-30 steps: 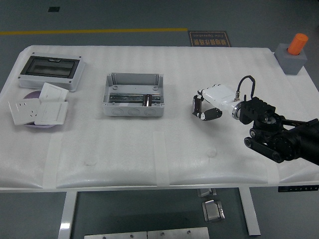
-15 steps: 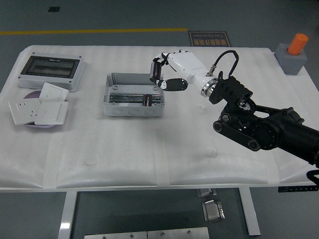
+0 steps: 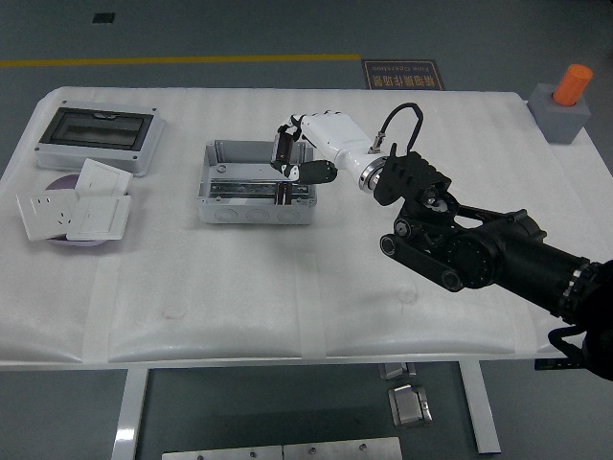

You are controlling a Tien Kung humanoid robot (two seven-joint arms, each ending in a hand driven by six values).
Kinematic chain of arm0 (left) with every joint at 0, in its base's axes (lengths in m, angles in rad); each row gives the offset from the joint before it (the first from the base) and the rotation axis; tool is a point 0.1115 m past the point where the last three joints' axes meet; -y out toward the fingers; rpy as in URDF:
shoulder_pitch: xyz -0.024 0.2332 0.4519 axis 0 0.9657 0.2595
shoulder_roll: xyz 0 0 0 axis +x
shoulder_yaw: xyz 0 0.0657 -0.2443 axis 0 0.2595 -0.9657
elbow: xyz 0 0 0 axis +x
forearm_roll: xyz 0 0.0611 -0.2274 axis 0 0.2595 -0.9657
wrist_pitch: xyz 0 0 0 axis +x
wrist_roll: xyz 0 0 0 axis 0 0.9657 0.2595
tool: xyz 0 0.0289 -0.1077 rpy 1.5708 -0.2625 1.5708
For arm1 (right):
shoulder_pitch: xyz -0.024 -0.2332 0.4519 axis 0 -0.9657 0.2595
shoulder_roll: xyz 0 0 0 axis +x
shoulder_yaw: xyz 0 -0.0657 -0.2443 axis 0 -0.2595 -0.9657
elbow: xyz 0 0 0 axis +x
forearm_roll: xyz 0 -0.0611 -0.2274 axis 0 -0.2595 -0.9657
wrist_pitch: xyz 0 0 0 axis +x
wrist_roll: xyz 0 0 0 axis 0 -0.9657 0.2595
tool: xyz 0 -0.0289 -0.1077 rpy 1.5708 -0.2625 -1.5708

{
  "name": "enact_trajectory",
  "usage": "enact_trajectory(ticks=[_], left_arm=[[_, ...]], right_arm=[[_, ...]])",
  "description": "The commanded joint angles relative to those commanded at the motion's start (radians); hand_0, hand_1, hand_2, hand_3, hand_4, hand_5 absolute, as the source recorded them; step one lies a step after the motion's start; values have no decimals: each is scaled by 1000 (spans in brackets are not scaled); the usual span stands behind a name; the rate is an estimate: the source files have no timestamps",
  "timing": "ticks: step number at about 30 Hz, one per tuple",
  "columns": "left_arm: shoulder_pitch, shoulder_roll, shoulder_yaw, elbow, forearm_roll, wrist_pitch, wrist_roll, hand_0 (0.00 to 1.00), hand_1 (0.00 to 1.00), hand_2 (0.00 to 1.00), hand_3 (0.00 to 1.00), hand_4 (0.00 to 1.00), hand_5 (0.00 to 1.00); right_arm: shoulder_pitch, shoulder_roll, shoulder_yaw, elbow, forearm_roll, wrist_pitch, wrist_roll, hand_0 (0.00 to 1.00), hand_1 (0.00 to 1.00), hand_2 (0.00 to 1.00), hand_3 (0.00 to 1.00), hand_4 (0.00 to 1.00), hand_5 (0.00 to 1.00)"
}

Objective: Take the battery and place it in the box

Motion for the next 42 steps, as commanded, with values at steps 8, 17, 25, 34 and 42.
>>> enact_trajectory(ticks=[8, 17, 25, 34, 42], left_arm=[[-1, 2, -6, 0, 11, -2, 1, 592, 615, 437, 608, 402, 453], [0, 4, -9, 0, 16, -3, 1, 592, 615, 434, 608, 401, 452], [10, 3, 3, 1, -7, -1, -2, 592, 615, 434, 607, 401, 449], [47, -3, 9, 6, -28, 6, 0, 592, 615, 433, 607, 400, 445], [65, 1, 32, 9, -60, 14, -2, 592, 615, 433, 607, 402, 444]], right_arm=[[2, 7, -14, -8, 6, 2, -1, 998, 874, 871, 995, 997, 645], [-2, 1, -13, 0, 22, 1, 0, 998, 881, 876, 998, 998, 662], [-64, -133, 110, 153, 2, 2, -6, 998, 881, 874, 998, 998, 695], [-212, -316, 314, 340, -78, 42, -25, 998, 869, 857, 985, 998, 697], [-371, -403, 555, 466, -102, 52, -13, 949, 818, 801, 901, 998, 681]])
